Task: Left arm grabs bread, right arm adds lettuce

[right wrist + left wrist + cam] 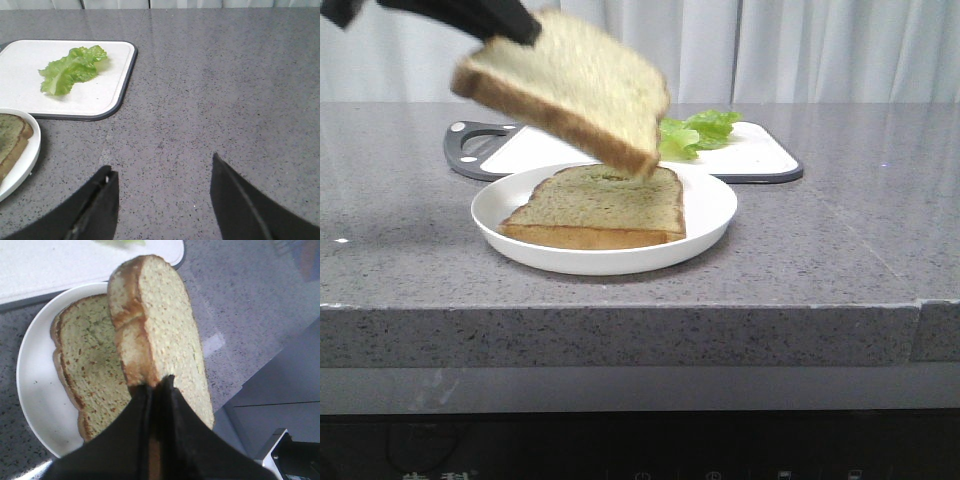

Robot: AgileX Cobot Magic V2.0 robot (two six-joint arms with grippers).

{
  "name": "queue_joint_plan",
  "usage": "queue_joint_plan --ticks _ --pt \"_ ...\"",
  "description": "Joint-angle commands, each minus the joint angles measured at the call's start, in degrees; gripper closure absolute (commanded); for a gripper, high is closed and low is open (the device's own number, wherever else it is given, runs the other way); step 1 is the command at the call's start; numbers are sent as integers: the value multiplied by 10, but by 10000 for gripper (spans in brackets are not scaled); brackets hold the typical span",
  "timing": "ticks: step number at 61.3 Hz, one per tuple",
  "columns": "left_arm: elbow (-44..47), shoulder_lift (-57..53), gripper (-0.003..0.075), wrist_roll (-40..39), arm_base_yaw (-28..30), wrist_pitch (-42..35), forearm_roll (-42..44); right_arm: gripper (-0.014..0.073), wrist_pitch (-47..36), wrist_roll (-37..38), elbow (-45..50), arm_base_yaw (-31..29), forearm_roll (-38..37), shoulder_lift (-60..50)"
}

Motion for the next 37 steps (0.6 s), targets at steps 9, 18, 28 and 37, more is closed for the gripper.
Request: queue_joint_plan --ticks 9,18,28,37 --pt "35 -116 741 1 39 0 -28 159 -11 -6 -81 -3 23 70" --pt "81 -188 741 2 90 5 -23 159 25 -22 -138 -3 53 159" --pt "114 -252 741 2 135 20 -1 159 30 -91 -198 5 129 268" --pt "120 -283 741 2 142 17 -1 159 29 -134 -253 7 193 361"
